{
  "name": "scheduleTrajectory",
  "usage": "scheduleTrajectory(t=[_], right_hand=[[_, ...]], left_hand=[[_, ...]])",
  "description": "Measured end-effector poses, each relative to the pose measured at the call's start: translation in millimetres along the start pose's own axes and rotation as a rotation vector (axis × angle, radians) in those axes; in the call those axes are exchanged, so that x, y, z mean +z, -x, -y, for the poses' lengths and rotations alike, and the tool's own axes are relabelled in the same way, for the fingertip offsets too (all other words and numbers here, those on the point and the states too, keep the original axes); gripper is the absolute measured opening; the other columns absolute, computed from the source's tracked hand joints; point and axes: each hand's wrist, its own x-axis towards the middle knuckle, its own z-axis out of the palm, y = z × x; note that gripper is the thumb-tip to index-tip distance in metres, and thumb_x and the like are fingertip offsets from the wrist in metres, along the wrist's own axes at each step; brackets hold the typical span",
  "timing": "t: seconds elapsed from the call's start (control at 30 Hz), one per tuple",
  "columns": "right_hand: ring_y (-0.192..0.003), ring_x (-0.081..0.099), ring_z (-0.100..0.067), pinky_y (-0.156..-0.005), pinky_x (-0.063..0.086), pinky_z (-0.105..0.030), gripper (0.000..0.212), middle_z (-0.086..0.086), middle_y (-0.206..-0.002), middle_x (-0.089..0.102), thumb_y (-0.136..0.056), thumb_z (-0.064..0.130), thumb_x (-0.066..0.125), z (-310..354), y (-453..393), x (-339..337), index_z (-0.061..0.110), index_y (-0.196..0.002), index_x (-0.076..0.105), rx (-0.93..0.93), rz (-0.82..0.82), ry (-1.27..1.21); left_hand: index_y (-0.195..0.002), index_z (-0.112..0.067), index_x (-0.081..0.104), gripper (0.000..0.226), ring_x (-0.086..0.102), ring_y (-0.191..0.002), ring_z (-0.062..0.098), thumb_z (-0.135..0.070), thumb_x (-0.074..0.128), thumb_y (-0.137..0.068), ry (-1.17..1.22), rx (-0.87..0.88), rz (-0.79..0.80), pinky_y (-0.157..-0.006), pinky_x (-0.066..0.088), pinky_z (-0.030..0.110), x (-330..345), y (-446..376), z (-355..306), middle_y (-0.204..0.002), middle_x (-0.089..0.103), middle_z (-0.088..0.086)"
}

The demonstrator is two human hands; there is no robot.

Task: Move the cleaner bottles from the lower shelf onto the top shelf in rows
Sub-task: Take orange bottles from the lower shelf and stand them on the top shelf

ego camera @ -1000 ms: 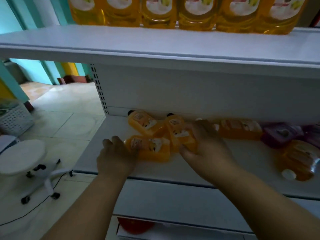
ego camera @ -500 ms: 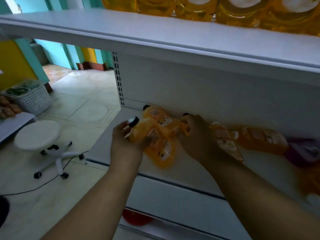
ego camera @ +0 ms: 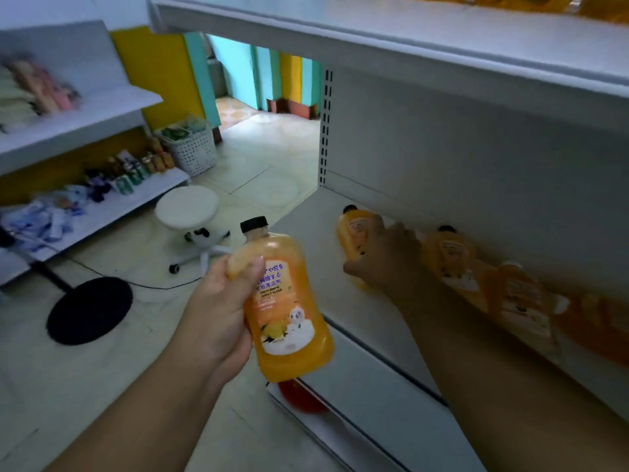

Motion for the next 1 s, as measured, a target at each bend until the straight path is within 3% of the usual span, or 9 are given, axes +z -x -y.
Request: scheduleTrajectory(t=[0.13, 0.27, 0.4, 0.5, 0.57, 0.7, 0.83, 1.0], right_hand=[[-0.118, 0.047, -0.041, -0.096, 0.037, -0.048, 0.109, -0.021, -0.133, 0.045, -0.068, 0.056, 0.071, 17.6, 3.3, 8.1, 0.022, -0.149, 0.007, -0.037, 0.129, -0.021], [-0.114, 0.053, -0.038, -0.091, 0.045, -0.044, 0.107, -0.020, -0.132, 0.048, -0.069, 0.055, 0.071, 29.0, 23.6, 9.4, 0.014, -0.150, 0.014, -0.041, 0.073, -0.178], [-0.111, 0.055, -0.031, -0.082, 0.048, -0.038, 0.109, -0.010, -0.131, 0.051, -0.059, 0.064, 0.070, 46.2, 63.7, 2.3, 0.019, -0.147, 0.022, -0.055, -0.025, -0.472], [-0.090, 0.057, -0.013, -0.066, 0.043, -0.028, 0.088, 0.005, -0.113, 0.057, -0.057, 0.075, 0.061, 63.6, 101.9, -11.4, 0.028, -0.129, 0.040, -0.014, -0.156, -0.747], [-0.080, 0.056, -0.003, -0.057, 0.044, -0.025, 0.076, 0.015, -0.097, 0.056, -0.057, 0.083, 0.055, 73.6, 130.3, -17.9, 0.034, -0.114, 0.043, 0.047, -0.219, -0.865], [-0.091, 0.063, -0.016, -0.068, 0.058, -0.040, 0.086, 0.007, -0.105, 0.059, -0.058, 0.081, 0.058, 82.7, 187.1, -18.2, 0.030, -0.125, 0.043, 0.231, -0.281, -1.087], [-0.093, 0.059, -0.012, -0.065, 0.051, -0.032, 0.087, 0.010, -0.109, 0.054, -0.062, 0.057, 0.083, 66.2, 250.6, -26.4, 0.030, -0.129, 0.034, 0.355, -0.348, -1.243], [-0.096, 0.065, -0.017, -0.075, 0.058, -0.042, 0.096, 0.003, -0.112, 0.061, -0.047, 0.073, 0.077, 29.6, 341.2, -60.7, 0.027, -0.124, 0.042, 0.439, -0.632, -1.289]], left_hand=[[-0.111, -0.012, 0.070, 0.051, 0.075, -0.082, 0.032, -0.045, 0.072, -0.073, 0.014, -0.075, -0.148, -0.063, 0.059, 0.046, -12.9, 25.8, 3.1, -0.098, 0.075, 0.019], [-0.122, -0.018, 0.064, 0.063, 0.074, -0.090, 0.032, -0.054, 0.069, -0.072, 0.004, -0.116, -0.121, -0.069, 0.059, 0.049, -23.6, 42.0, -8.6, -0.104, 0.075, 0.016], [-0.127, -0.018, 0.061, 0.064, 0.074, -0.091, 0.031, -0.055, 0.064, -0.075, -0.003, -0.111, -0.061, -0.066, 0.060, 0.047, -30.1, 46.5, -25.2, -0.106, 0.075, 0.015], [-0.129, -0.021, 0.059, 0.067, 0.074, -0.095, 0.031, -0.059, 0.062, -0.075, -0.059, -0.115, 0.034, -0.067, 0.060, 0.047, -39.2, 47.9, -41.8, -0.109, 0.075, 0.013], [-0.128, -0.019, 0.061, 0.067, 0.073, -0.096, 0.032, -0.060, 0.063, -0.075, -0.081, -0.141, 0.107, -0.068, 0.060, 0.048, -47.7, 49.5, -52.4, -0.110, 0.074, 0.015], [-0.116, -0.016, 0.071, 0.069, 0.073, -0.094, 0.035, -0.067, 0.064, -0.070, -0.144, -0.253, 0.305, -0.068, 0.059, 0.049, -61.7, 60.9, -64.2, -0.110, 0.073, 0.019], [-0.108, -0.014, 0.075, 0.078, 0.074, -0.087, 0.035, -0.072, 0.071, -0.056, -0.258, -0.273, 0.523, -0.065, 0.058, 0.046, -52.2, 82.3, -60.1, -0.102, 0.074, 0.021], [-0.108, -0.019, 0.072, 0.075, 0.075, -0.080, 0.034, -0.072, 0.071, -0.055, -0.333, -0.210, 0.738, -0.060, 0.059, 0.044, -5.3, 123.9, -43.3, -0.095, 0.075, 0.020]])
